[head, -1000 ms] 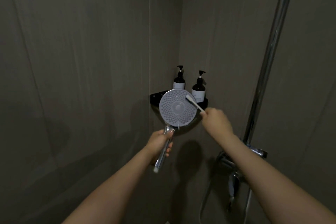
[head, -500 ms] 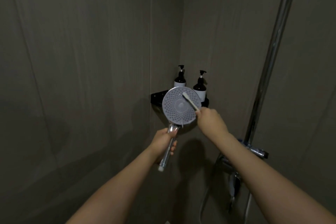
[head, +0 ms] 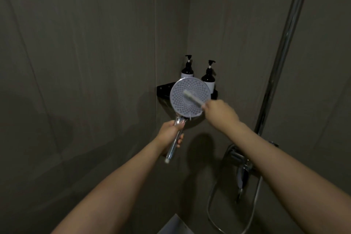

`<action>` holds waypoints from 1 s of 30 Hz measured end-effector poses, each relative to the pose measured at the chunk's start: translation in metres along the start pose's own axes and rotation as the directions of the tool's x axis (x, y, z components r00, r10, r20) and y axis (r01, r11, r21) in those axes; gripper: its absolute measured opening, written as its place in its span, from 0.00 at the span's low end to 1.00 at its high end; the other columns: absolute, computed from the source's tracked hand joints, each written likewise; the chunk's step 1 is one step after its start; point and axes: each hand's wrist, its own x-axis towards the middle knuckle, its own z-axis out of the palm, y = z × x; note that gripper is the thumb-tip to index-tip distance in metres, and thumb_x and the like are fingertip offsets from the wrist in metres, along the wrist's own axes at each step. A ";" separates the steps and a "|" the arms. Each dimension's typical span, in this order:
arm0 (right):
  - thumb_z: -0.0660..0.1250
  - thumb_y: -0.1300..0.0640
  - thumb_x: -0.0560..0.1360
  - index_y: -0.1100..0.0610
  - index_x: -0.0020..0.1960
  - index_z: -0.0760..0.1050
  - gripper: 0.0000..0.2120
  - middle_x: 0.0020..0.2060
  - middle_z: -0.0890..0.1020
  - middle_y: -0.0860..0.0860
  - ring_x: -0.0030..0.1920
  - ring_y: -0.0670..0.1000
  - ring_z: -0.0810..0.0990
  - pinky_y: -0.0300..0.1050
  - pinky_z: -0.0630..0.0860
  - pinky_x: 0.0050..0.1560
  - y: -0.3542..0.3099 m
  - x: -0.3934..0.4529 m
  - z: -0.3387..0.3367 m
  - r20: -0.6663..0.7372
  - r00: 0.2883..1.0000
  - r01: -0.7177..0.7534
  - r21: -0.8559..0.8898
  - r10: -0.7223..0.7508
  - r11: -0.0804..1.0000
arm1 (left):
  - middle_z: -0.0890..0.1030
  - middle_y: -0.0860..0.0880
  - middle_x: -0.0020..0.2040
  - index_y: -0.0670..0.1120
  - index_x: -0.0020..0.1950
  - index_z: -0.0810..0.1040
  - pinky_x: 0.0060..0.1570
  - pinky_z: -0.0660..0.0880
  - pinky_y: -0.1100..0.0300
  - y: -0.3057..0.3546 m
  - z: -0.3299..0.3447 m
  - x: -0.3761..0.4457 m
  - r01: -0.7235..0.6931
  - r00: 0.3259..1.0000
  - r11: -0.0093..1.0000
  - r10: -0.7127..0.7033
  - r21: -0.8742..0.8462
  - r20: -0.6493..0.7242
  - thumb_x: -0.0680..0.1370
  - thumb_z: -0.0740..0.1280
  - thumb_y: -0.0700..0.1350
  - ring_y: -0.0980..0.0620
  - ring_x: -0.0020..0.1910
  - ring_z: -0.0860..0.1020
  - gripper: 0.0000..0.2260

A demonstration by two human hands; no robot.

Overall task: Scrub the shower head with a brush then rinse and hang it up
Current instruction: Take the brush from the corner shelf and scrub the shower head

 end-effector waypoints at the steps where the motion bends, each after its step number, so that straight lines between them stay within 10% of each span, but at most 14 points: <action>1: 0.56 0.54 0.80 0.58 0.45 0.73 0.11 0.37 0.74 0.55 0.32 0.52 0.70 0.42 0.64 0.29 0.001 -0.003 0.002 0.035 0.999 -0.001 -0.006 0.001 1.000 | 0.69 0.45 0.27 0.45 0.40 0.68 0.18 0.63 0.69 -0.001 0.000 0.000 -0.001 1.000 1.000 0.001 -0.002 -0.003 0.79 0.60 0.45 0.56 0.16 0.66 0.09; 30: 0.55 0.53 0.80 0.55 0.39 0.68 0.12 0.33 0.73 0.52 0.29 0.49 0.69 0.42 0.62 0.26 0.028 -0.006 -0.001 0.020 1.000 0.001 -0.077 0.001 0.997 | 0.70 0.46 0.27 0.45 0.39 0.68 0.19 0.64 0.68 -0.006 0.009 -0.004 0.011 1.000 1.000 -0.011 0.007 0.010 0.79 0.60 0.45 0.55 0.17 0.67 0.10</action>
